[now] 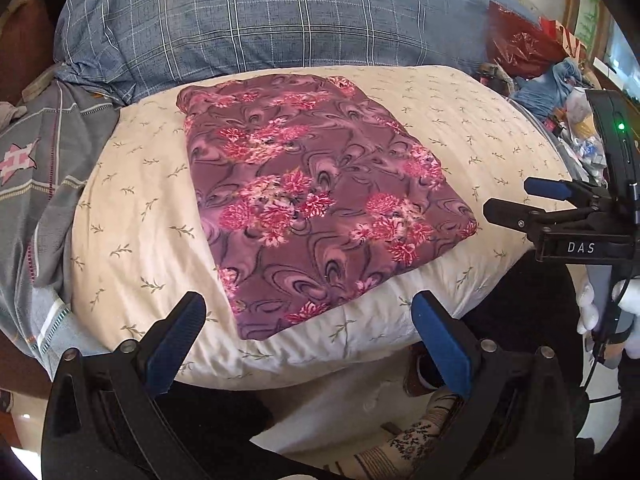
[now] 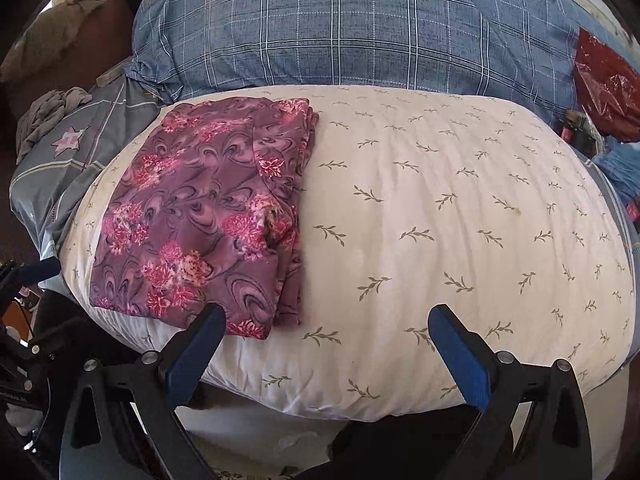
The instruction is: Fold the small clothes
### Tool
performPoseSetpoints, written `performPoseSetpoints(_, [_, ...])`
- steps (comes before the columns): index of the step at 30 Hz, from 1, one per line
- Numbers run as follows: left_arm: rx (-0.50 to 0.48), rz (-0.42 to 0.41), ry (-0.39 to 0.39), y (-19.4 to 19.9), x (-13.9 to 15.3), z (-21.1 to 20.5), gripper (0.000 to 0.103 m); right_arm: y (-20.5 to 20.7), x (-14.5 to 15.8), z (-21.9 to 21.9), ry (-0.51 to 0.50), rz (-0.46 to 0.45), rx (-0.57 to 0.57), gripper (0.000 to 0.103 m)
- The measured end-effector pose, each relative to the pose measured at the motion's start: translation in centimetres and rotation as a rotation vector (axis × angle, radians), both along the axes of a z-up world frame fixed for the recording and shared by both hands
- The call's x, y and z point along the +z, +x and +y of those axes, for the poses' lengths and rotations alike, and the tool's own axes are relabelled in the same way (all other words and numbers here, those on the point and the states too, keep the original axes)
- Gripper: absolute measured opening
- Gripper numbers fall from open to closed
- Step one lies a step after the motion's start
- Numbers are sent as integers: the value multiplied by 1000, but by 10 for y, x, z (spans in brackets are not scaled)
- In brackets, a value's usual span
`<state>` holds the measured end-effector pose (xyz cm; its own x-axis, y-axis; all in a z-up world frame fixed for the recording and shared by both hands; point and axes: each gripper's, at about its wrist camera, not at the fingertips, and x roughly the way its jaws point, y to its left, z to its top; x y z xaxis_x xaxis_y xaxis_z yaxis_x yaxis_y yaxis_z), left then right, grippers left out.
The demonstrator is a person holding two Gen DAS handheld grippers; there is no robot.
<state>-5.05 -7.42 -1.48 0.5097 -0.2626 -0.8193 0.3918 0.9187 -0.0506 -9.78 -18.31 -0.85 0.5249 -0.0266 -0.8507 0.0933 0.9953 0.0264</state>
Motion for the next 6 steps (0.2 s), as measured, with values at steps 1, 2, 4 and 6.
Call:
performPoseSetpoints(1, [0,3,-1,1,0,-1,103,0,0,-1,1,0,-2,102])
performPoseSetpoints(2, [0,3,-2,0,0,-1,103,0,0,-2,3,1,-5,102])
performPoseSetpoints(4, [-2,4,1,0,0,-2,103,0,0,-4,6,3,-9,102])
performPoseSetpoints(6, [-4,0,4,0,0,-3,103,0,-1,-6,11,5,-15,102])
